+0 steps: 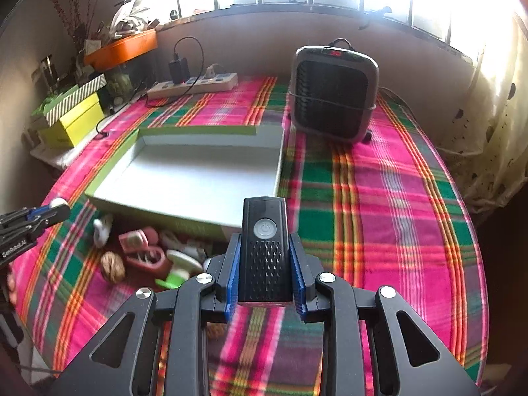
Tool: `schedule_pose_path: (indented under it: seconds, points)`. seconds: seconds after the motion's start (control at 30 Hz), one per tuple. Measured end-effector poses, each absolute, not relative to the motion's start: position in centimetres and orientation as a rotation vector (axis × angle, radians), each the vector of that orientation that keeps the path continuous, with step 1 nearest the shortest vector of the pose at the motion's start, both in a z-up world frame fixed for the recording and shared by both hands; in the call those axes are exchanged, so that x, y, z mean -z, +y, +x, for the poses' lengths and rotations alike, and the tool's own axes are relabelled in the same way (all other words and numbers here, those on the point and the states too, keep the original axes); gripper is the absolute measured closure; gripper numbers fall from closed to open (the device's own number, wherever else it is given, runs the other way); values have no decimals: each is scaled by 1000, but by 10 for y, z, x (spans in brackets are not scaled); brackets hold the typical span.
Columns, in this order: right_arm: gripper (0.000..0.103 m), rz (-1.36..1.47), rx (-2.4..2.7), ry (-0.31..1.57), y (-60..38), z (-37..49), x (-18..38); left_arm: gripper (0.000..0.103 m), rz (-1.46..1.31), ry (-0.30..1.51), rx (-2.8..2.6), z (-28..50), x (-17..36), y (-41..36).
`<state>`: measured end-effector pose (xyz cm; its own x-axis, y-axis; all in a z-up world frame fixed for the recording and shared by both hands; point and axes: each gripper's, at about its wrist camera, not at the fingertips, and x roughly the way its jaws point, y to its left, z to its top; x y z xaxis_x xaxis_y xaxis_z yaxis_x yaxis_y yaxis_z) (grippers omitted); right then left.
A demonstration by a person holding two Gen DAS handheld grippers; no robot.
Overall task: Organize objects
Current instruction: 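Carry the white cap with the left tool while the right tool carries the black remote into the box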
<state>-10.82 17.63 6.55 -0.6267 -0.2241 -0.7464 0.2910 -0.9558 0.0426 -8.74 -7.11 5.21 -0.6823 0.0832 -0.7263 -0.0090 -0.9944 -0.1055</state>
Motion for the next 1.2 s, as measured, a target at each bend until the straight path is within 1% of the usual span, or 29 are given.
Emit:
schedule_pose_path:
  seconds: [0.37,0.53,0.7,1.0,1.2]
  points:
    - [75,1199,2570,102,148,-151,-71,86,-1242,-130,-2782,-147,-54,-62]
    - [75,1229,2561,104,138,-171,-66,86,-1249,-96,-2783,-167,-52,-58]
    - [75,1265,2554,100,132,-189,-58,86,-1282,-107,-2765,-191,-45,-59]
    - [75,1306,2563,86,129,-214,-45,86,-1319,-110,-2755,-214,-32,-59]
    - [75,1319,2563,108,125,-224,-38,86,-1332,-80,-2754,-225,-26,-57]
